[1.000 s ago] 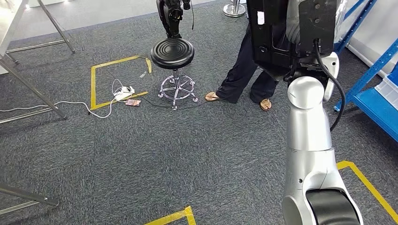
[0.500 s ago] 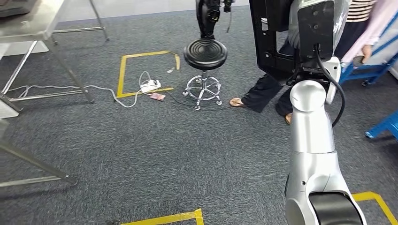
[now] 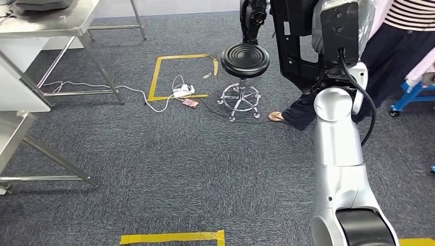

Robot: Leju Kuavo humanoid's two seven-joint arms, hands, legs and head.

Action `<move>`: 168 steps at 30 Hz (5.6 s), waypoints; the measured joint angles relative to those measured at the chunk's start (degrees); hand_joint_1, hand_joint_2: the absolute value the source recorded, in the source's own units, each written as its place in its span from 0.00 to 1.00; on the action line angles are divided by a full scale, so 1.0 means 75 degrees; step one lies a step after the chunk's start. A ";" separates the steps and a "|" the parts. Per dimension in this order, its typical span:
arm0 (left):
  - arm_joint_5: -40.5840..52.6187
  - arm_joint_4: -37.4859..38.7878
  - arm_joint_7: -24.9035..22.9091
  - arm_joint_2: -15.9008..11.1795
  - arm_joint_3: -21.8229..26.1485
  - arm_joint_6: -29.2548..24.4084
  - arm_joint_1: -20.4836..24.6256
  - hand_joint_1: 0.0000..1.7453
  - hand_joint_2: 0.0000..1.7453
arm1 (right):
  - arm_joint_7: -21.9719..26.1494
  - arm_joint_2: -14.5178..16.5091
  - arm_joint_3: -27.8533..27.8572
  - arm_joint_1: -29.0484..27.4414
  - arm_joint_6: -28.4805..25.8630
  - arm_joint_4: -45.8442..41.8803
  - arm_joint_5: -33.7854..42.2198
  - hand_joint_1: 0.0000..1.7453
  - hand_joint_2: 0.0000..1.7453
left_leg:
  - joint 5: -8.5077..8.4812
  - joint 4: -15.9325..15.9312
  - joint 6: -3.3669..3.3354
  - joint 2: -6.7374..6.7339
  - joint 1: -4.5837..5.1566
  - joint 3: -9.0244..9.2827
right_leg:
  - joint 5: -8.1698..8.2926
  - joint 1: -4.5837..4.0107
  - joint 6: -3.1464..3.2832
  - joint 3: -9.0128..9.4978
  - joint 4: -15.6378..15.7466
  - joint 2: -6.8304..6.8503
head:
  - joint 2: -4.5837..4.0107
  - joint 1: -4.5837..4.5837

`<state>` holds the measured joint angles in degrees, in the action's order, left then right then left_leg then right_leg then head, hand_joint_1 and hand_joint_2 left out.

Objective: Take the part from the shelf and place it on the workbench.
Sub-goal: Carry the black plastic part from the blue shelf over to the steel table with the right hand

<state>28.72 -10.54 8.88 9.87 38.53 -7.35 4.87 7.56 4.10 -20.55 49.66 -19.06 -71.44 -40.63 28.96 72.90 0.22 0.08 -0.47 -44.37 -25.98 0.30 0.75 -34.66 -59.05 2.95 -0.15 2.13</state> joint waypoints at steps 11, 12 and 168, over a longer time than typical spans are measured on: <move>-0.0058 -0.0009 0.0325 -0.0044 0.0009 0.0142 0.0048 0.00 1.00 | 0.0023 0.0068 0.0000 0.0083 0.0008 0.0027 -0.0014 1.00 1.00 | -0.0851 -0.2263 -0.0421 -0.0028 0.0120 0.1272 | -0.0562 0.0005 -0.0101 -0.0313 -0.0959 -0.0223 | -0.0001 -0.0031; -0.0069 -0.0010 0.0372 -0.0052 0.0009 0.0172 0.0066 0.00 1.00 | 0.0026 0.0047 -0.0001 0.0076 0.0009 0.0031 -0.0013 1.00 1.00 | -0.0856 -0.2259 -0.0430 0.0073 0.0109 0.1275 | -0.0741 0.0028 -0.0099 -0.0579 -0.1472 -0.0313 | -0.0001 -0.0040; 0.0140 -0.0020 0.0568 0.0007 0.0644 -0.0286 0.0007 0.00 1.00 | 0.0162 0.0221 -0.1174 0.1353 0.1498 0.2186 -0.0972 1.00 1.00 | -0.0826 -0.2035 -0.0445 0.0150 0.0060 0.1071 | -0.0610 0.0051 -0.0342 -0.1025 -0.1859 -0.0351 | 0.0000 -0.0139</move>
<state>29.77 -10.69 13.14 9.93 43.36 -9.50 4.93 8.78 5.76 -29.35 59.81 -7.82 -55.05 -47.92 22.77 57.63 -3.12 1.21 -0.02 -36.34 -30.55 0.69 -1.82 -42.34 -72.99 0.32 -0.15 1.08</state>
